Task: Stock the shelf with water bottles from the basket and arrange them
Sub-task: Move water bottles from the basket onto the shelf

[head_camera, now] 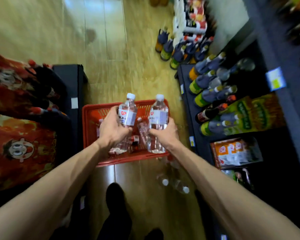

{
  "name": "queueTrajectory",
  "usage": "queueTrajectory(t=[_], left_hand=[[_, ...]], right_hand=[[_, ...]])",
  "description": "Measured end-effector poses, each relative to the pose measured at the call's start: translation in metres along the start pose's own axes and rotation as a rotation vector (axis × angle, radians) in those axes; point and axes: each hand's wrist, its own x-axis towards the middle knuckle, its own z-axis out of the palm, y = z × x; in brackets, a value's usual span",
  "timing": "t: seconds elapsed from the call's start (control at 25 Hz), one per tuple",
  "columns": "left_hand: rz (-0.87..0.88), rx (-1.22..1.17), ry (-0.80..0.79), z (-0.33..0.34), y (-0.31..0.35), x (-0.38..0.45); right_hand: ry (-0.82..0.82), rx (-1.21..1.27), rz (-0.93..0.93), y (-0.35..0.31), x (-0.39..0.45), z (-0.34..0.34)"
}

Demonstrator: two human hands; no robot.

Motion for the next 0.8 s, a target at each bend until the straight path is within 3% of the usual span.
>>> queueTrajectory(t=[0.2,0.56,0.8], left_hand=[[0.081,-0.012,0.068,-0.045,0.088,-0.052],[0.285,-0.212,0.012,-0.11,0.237,-0.153],[0.417,-0.173,0.023,-0.147,0.317,-0.22]], right_hand=[[0.03,-0.002,-0.084,-0.046,-0.077,-0.085],[0.147,0.131,-0.123,-0.118,-0.187,-0.204],[0.195,0.205,-0.178,-0.16,-0.246,-0.281]])
